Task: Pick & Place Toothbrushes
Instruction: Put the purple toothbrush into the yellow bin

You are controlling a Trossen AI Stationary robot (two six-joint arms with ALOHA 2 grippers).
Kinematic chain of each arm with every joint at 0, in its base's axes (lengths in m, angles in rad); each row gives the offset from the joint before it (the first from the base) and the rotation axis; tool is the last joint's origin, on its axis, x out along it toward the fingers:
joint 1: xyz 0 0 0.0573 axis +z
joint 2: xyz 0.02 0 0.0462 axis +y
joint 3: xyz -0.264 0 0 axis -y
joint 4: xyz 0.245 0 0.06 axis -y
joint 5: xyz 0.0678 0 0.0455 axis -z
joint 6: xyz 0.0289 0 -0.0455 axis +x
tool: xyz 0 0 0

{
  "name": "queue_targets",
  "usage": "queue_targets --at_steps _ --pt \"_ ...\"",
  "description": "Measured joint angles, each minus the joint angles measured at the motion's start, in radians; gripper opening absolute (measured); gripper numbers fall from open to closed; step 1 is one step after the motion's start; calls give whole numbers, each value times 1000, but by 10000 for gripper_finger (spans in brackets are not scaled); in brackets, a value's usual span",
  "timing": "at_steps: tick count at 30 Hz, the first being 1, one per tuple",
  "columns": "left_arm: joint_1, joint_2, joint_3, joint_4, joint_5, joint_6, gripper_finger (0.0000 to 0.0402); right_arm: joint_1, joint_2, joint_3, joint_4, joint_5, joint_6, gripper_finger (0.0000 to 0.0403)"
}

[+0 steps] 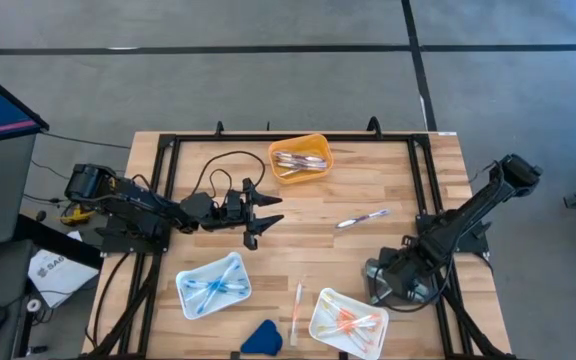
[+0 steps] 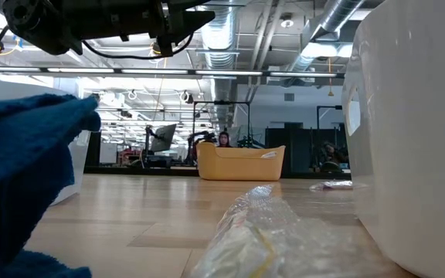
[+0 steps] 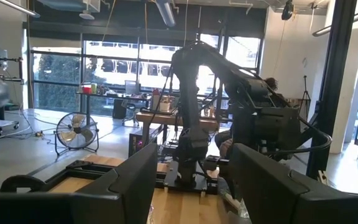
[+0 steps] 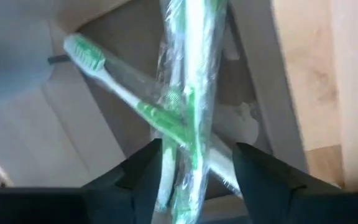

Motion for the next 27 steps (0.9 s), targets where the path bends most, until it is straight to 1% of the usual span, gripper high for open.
queue_targets --at_steps 3,6,10,12,15,18,20,22,23,25,27 --pt "0 0 0 -1 0 0 204 -14 0 10 -10 -27 -22 204" --pt "0 0 0 -2 0 0 204 -30 0 51 -38 -40 -53 218" --pt "0 0 0 -3 0 0 204 -56 0 128 -107 -40 -105 226" --pt "0 0 0 -3 0 0 204 -73 0 172 -149 -21 -138 225" --pt "0 0 0 -3 0 0 204 -105 0 239 -196 55 -212 221" --pt "0 0 0 -3 0 0 204 -144 0 291 -241 194 -309 212" --pt "0 0 0 -3 0 0 204 -172 0 309 -257 302 -415 204" --pt "0 0 0 -3 0 0 204 -198 0 324 -248 390 -515 195" --pt "0 0 0 -3 0 0 204 -212 0 329 -235 427 -536 190" --pt "0 0 0 -3 0 0 204 -248 0 329 -201 479 -552 178" --pt "0 0 0 -3 0 0 204 -295 0 329 -190 488 -571 167"
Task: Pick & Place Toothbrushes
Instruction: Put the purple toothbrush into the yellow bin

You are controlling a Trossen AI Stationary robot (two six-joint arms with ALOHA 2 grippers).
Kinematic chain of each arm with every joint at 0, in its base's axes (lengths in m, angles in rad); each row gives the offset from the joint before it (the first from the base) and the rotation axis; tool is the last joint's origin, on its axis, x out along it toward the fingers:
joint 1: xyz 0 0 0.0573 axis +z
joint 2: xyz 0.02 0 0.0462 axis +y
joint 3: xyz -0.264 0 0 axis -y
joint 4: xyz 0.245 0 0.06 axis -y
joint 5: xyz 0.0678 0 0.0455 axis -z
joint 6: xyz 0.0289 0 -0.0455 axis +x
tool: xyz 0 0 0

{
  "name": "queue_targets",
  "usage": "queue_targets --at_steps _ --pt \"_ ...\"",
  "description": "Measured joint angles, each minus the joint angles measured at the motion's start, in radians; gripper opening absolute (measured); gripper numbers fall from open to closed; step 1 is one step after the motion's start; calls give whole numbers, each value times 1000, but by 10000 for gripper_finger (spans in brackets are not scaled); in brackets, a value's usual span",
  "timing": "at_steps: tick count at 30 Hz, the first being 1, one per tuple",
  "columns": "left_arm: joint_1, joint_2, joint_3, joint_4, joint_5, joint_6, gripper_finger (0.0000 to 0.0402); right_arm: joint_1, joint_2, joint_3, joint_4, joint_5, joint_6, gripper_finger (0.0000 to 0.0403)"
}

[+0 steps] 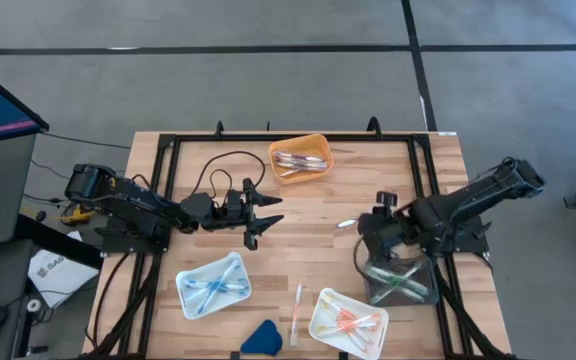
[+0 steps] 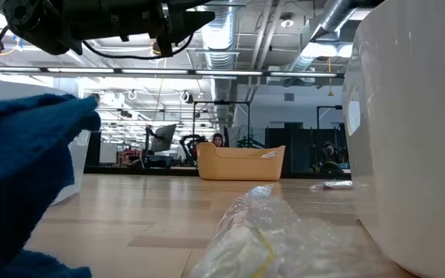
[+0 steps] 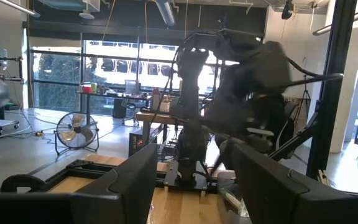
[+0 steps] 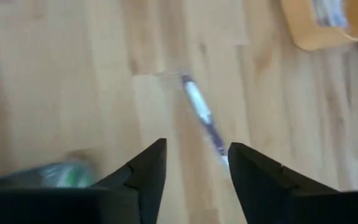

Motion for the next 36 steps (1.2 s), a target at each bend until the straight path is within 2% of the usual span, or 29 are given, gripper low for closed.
queue_targets --at_steps 3,5,10,17,22,29,36 --pt "0 0 0 0 0 0 204 -76 4 -15 8 -6 -14 154" --pt "0 0 0 -1 0 0 204 -128 6 -41 20 -52 -54 148" --pt "0 0 0 -3 1 0 204 -253 7 -156 158 -191 -210 144" --pt "0 0 0 -4 2 0 204 -382 7 -250 338 -270 -403 151" --pt "0 0 0 -5 2 0 204 -477 6 -333 505 -418 -503 159" --pt "0 0 0 -7 1 0 204 -601 6 -414 522 -432 -537 171" --pt "0 0 0 -7 -1 0 204 -627 6 -483 550 -435 -579 178"
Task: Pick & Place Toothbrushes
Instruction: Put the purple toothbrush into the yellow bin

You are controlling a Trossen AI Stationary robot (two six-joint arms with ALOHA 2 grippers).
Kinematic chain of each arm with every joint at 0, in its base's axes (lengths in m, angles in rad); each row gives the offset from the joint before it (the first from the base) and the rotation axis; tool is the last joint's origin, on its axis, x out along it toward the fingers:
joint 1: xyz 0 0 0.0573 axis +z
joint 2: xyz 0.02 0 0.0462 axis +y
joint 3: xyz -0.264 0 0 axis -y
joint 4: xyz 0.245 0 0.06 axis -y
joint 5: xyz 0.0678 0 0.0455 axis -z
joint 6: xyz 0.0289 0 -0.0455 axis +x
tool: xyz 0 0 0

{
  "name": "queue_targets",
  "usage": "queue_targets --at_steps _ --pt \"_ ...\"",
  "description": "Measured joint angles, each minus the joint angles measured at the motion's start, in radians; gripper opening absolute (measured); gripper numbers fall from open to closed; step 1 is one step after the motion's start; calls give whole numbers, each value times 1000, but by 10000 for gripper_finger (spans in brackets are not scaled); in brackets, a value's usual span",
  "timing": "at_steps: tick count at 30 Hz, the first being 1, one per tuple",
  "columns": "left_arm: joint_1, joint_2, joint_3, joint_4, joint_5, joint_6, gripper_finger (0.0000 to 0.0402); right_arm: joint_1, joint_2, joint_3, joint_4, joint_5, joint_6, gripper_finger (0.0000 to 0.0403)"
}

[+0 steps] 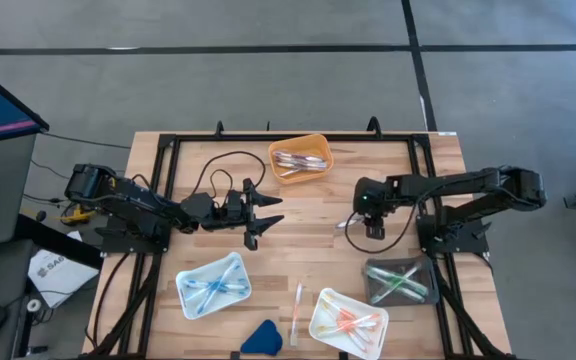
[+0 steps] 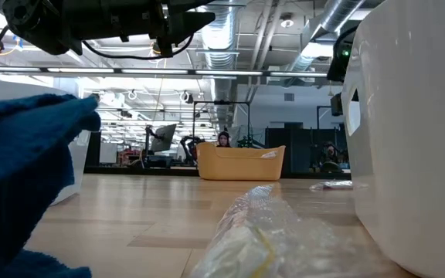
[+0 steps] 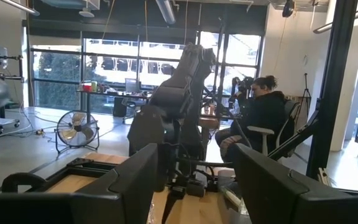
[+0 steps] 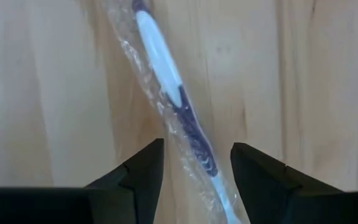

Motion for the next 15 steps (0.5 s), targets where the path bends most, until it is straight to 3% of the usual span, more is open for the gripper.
queue_targets --at_steps 8,15 --pt "0 0 0 -2 0 0 204 -5 15 -9 23 3 9 183" --pt "0 0 0 -4 1 0 204 -12 150 -3 19 -1 20 181"
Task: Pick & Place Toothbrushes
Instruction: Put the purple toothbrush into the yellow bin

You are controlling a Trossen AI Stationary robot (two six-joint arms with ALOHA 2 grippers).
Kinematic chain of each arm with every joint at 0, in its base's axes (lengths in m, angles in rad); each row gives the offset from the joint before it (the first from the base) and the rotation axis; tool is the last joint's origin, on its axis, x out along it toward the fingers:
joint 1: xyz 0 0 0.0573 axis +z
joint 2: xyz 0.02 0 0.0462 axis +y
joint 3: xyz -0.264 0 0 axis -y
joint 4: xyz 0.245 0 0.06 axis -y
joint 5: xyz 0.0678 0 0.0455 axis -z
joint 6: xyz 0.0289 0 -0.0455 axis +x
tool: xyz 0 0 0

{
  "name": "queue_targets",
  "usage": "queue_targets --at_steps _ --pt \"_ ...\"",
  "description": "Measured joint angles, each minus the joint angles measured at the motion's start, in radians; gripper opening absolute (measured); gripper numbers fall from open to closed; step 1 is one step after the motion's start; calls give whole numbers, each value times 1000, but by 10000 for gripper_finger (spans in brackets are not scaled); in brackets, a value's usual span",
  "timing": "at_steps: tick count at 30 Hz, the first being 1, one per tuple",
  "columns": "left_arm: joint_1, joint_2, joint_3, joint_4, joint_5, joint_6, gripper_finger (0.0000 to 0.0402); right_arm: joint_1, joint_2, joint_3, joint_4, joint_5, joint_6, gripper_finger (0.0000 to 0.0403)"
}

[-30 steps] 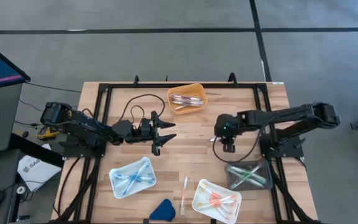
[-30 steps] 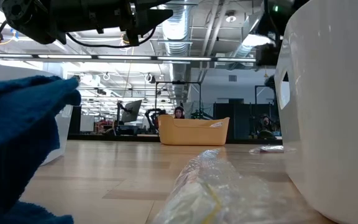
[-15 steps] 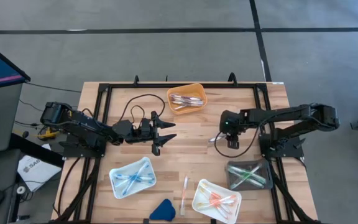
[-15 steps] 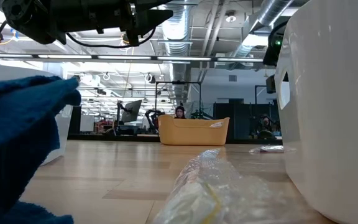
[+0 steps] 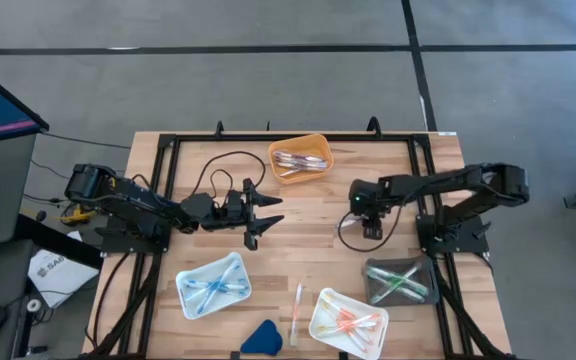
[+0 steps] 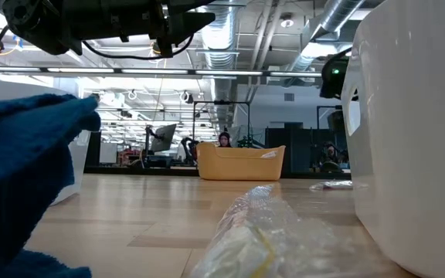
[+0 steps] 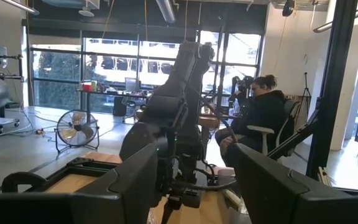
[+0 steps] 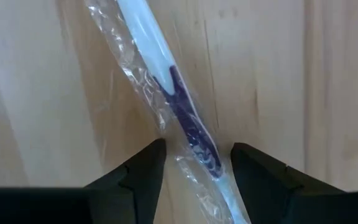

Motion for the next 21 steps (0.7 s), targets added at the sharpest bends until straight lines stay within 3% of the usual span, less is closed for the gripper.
queue_targets --at_steps 8,18,21 --pt "0 0 0 -12 2 -1 204 1 38 14 -5 -14 16 159" --pt "-2 0 0 -27 2 -20 204 2 12 22 1 -20 38 22" --pt "-2 0 0 -39 2 -30 204 2 34 26 60 -11 75 18"
